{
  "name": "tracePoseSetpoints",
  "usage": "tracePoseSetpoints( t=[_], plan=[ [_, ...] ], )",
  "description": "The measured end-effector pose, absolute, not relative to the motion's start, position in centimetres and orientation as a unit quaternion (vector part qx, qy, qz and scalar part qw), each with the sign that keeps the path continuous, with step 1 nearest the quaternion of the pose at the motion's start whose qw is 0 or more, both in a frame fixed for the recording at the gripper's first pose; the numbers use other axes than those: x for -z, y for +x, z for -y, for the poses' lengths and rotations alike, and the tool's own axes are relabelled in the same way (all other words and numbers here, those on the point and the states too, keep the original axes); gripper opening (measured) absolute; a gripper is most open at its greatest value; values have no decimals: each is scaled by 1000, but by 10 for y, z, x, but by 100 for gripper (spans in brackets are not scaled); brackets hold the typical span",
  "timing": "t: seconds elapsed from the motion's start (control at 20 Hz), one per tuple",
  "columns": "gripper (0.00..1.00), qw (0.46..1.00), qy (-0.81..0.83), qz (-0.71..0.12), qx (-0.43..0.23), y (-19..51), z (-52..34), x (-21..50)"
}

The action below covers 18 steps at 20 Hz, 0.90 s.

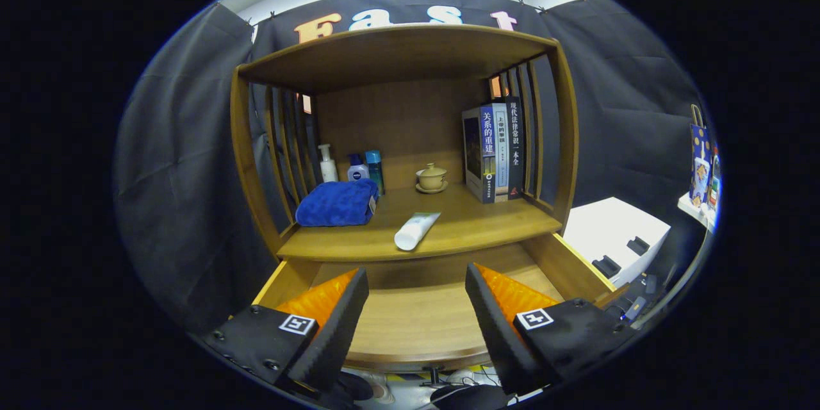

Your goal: Pull open the drawer, take out the items inside it, and place them on the countertop above the cabinet.

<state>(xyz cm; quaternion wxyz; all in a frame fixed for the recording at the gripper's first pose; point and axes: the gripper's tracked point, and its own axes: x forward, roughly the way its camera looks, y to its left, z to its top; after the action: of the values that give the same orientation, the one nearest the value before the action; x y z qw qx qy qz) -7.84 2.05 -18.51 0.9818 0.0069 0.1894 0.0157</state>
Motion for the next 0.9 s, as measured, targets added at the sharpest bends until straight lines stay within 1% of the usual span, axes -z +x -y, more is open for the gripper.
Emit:
tracePoseSetpoints(
  t=[0.35, 0.7, 0.9],
  plan=[
    [98, 985, -27, -169, -18, -125, -26, 202],
    [99, 977, -23, -214, 10, -153, -1, 255],
    [99, 969, -24, -247, 16, -160, 4, 293]
  ],
)
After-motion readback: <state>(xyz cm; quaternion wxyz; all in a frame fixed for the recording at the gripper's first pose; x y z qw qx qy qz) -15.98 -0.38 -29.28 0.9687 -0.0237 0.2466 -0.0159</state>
